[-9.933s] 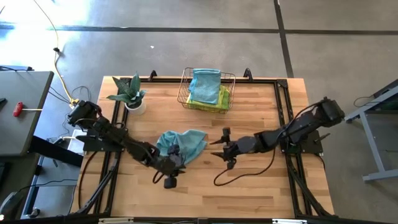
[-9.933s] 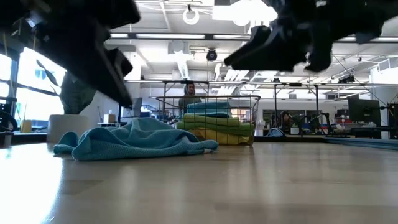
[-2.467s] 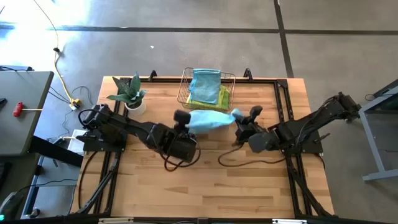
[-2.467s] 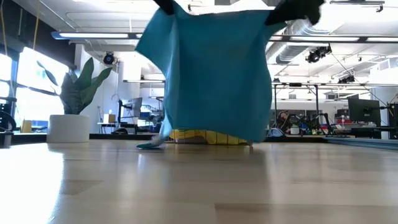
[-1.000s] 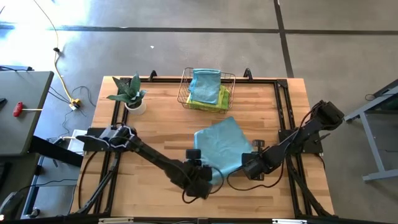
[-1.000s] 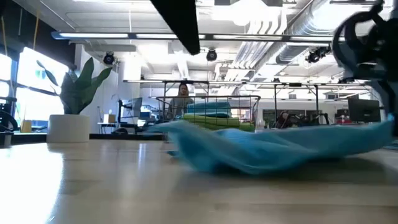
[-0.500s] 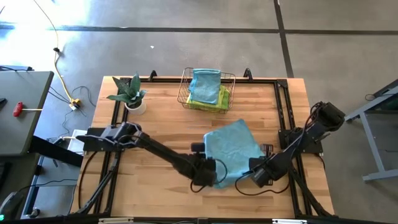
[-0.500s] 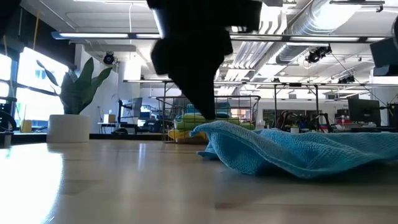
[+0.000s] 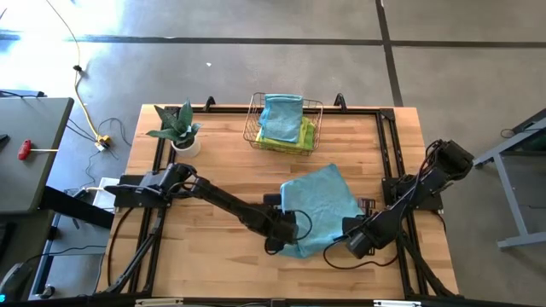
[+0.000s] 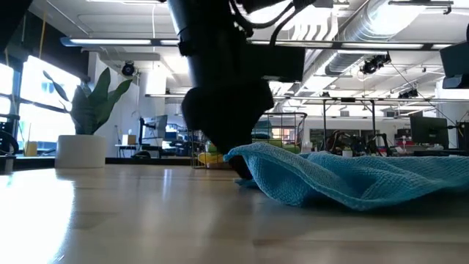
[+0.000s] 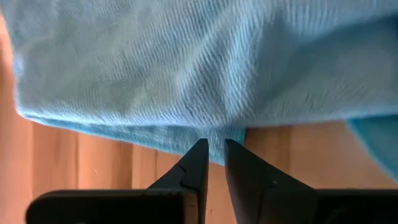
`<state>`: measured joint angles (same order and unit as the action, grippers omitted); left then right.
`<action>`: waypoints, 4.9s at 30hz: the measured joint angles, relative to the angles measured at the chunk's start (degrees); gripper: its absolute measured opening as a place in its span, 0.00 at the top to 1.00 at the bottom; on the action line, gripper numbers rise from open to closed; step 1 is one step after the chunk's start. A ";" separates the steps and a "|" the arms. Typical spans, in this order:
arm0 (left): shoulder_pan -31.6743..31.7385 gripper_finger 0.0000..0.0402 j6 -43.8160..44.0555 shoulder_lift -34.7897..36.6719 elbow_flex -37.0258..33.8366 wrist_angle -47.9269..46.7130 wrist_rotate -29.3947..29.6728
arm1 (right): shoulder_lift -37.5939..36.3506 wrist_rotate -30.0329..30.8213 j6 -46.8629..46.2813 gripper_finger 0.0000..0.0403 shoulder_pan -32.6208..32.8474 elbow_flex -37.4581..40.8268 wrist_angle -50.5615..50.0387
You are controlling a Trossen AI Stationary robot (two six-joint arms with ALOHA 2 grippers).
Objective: Fold microfiber towels
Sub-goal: Fold the blue microfiber towel
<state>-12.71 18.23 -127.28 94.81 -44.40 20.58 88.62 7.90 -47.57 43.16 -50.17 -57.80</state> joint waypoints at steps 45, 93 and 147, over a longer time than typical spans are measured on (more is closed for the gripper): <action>2.42 1.00 -6.89 1.36 -5.27 -12.02 7.57 | 0.00 1.04 -0.81 1.00 -0.13 0.00 1.49; -4.44 1.00 1.69 -2.78 8.95 -10.32 -3.69 | 0.04 5.62 -0.04 1.00 -0.42 0.00 2.79; -6.09 1.00 -3.68 -4.96 17.41 -40.35 -6.06 | 0.04 -1.06 2.60 0.72 -0.40 0.00 2.47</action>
<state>-18.80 14.55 -132.25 112.22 -84.75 14.52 88.66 6.84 -44.97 42.76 -50.17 -55.33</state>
